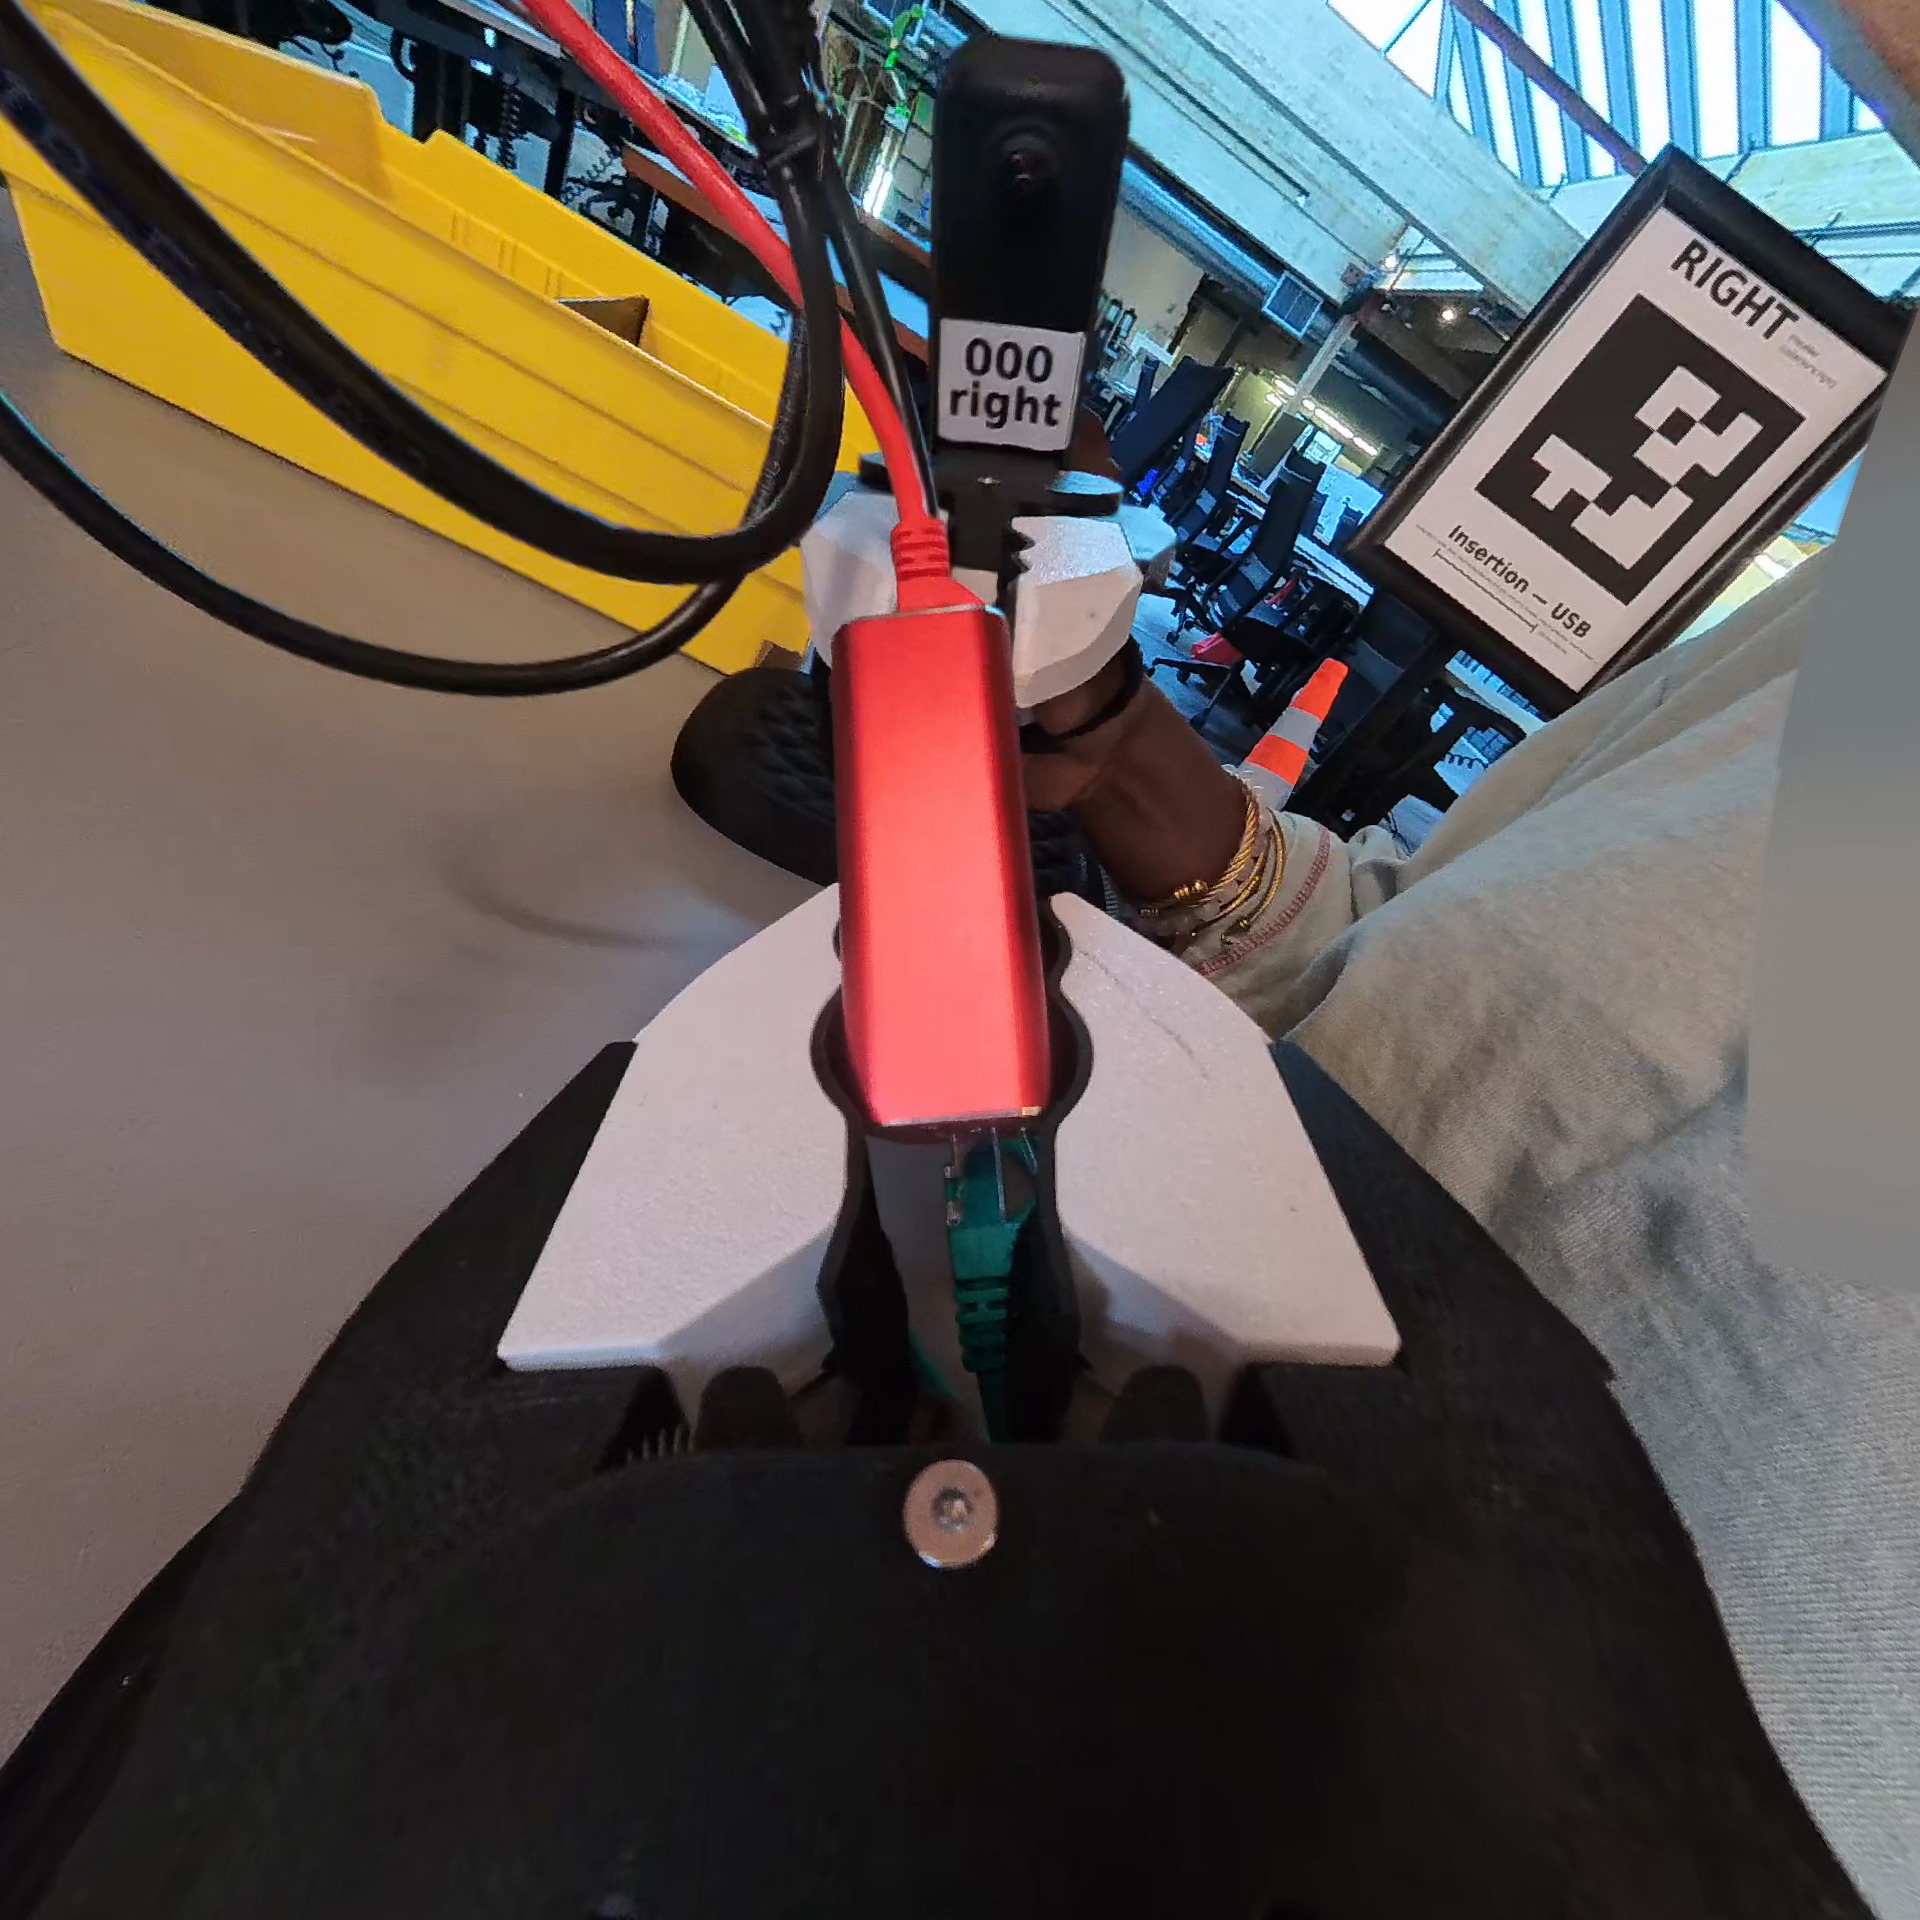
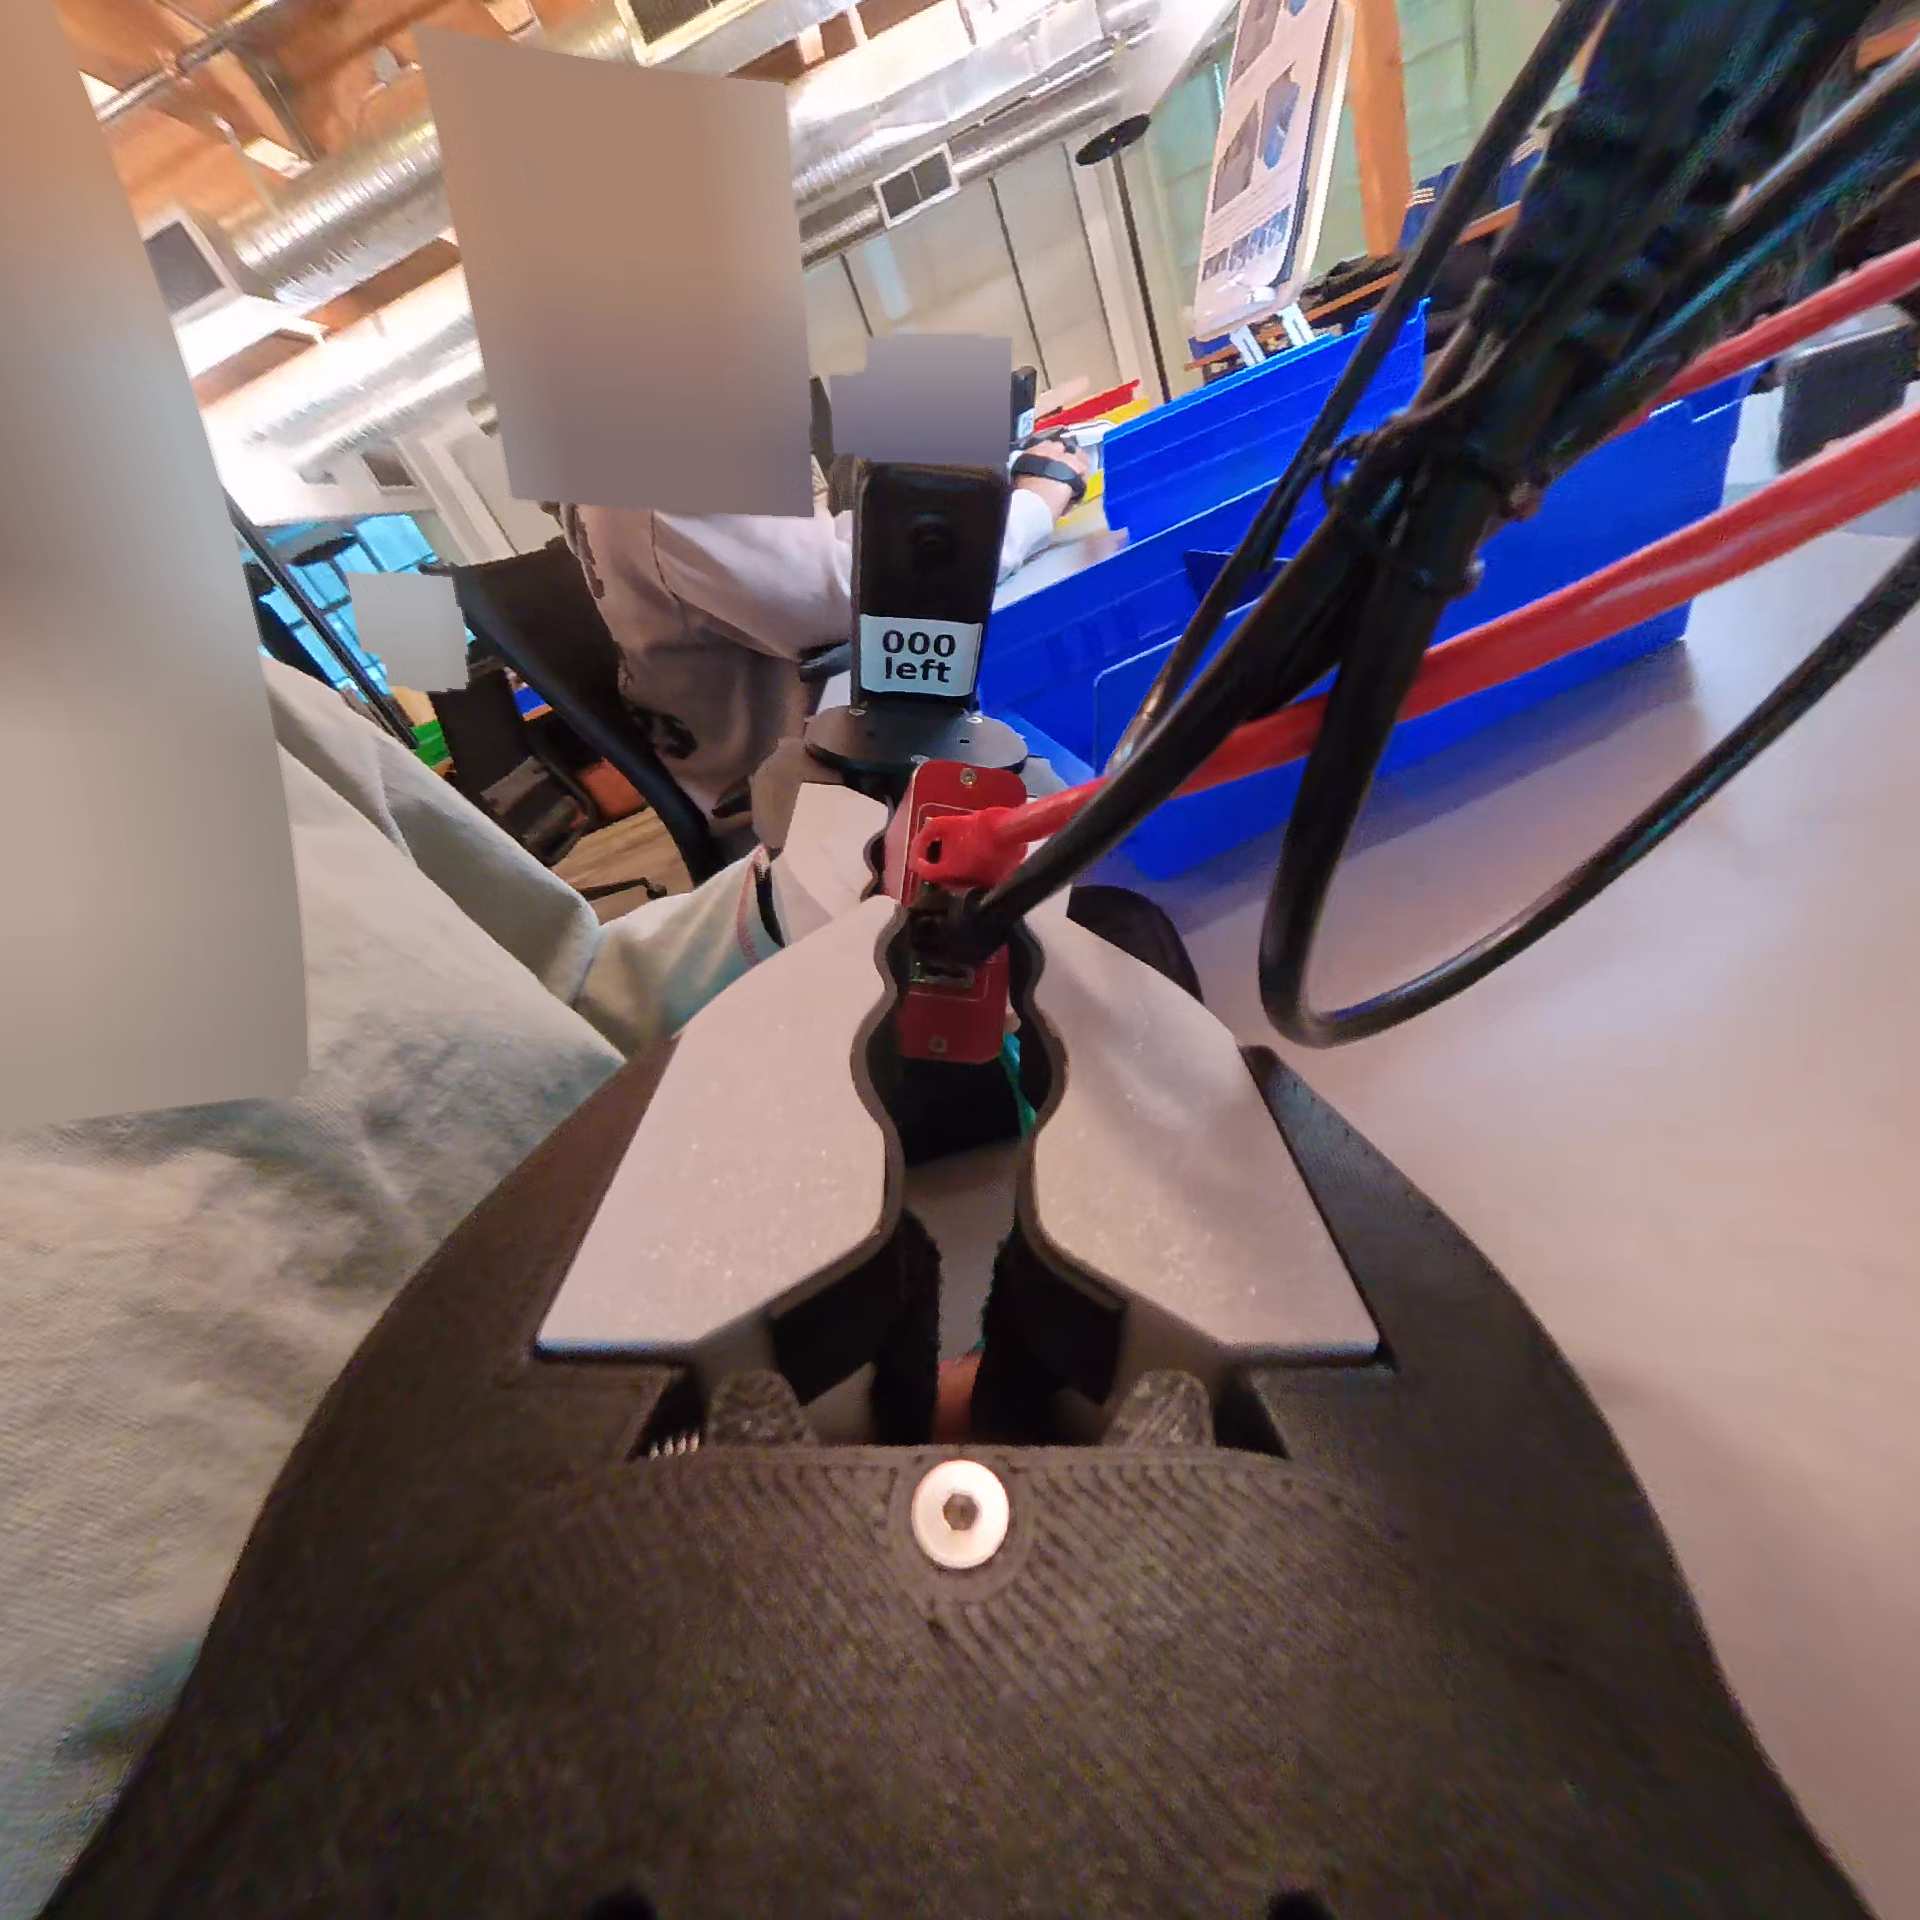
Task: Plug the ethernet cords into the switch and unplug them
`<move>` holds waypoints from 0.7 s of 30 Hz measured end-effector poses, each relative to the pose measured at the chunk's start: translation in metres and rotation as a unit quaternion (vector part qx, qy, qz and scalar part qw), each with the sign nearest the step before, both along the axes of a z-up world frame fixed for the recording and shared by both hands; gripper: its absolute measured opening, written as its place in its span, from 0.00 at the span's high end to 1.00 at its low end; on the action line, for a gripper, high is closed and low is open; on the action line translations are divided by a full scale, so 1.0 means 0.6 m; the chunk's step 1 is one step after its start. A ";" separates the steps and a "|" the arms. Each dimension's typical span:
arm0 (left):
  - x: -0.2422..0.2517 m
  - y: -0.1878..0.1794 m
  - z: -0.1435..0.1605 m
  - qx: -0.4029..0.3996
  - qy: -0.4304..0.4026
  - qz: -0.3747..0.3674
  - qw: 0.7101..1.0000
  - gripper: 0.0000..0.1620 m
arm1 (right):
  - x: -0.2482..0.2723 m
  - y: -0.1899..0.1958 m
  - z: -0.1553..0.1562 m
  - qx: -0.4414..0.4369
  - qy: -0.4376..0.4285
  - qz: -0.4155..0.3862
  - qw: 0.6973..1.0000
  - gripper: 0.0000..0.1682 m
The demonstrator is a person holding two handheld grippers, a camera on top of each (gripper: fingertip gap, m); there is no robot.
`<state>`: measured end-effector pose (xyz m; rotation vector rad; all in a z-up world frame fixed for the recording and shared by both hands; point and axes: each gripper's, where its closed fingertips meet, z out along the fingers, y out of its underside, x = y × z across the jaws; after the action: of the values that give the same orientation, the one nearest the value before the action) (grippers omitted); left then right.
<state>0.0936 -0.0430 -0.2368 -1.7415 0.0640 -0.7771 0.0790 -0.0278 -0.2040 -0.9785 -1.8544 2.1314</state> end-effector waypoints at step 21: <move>0.001 0.001 -0.006 -0.004 0.006 -0.001 1.000 0.83 | 0.003 -0.009 -0.011 0.067 0.040 0.006 0.997 0.90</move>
<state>0.0944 -0.0421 -0.2403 -1.7549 0.0715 -0.7698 0.0806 -0.0330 -0.2103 -0.8424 -1.9405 1.9912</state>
